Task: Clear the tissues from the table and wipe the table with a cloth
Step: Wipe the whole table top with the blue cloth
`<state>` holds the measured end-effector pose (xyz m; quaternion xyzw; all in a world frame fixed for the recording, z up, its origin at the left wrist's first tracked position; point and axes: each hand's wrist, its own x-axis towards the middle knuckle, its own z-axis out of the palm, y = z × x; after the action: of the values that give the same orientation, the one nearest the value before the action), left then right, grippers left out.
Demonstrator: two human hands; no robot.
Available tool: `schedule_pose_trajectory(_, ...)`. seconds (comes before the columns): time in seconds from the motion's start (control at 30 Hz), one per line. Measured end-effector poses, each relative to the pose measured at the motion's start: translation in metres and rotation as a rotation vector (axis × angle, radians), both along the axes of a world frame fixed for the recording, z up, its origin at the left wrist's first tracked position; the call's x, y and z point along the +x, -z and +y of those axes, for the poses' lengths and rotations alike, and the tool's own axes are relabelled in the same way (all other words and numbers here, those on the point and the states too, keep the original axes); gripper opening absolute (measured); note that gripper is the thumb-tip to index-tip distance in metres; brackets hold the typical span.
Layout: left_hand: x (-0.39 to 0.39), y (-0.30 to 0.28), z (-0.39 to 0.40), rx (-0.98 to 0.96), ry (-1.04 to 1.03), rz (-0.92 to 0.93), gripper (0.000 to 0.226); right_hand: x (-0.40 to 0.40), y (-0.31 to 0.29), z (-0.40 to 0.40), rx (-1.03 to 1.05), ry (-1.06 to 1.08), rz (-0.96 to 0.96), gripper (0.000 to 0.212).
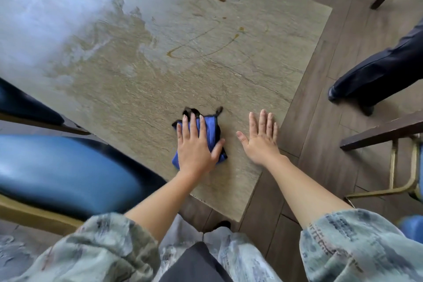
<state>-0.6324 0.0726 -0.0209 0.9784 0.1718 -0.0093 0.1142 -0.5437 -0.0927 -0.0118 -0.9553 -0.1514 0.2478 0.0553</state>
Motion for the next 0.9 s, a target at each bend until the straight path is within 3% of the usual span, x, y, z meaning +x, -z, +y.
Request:
schedule_pose_trajectory(0.27,-0.077,0.007,-0.076,0.024,0.087,0.063,0.094,0.001,0.005,0.000,-0.008,0.005,-0.020,0.076)
schedule_pose_trajectory(0.5,-0.028,0.006,-0.035,-0.005,0.087,-0.008,0.087,0.002,0.007,0.002,-0.015,0.008,-0.044,0.075)
schedule_pose_trajectory(0.67,0.038,0.009,0.041,-0.045,-0.139,-0.027,0.075,0.001,0.007,0.000,0.000,0.010,-0.034,0.075)
schedule_pose_trajectory(0.77,0.050,0.010,0.043,-0.095,-0.262,-0.004,0.068,0.000,0.008,0.000,0.004,0.013,-0.040,0.075)
schedule_pose_trajectory(0.9,0.028,0.009,0.004,-0.028,-0.130,-0.016,0.073,0.001,0.008,-0.001,0.025,0.007,-0.050,0.074)
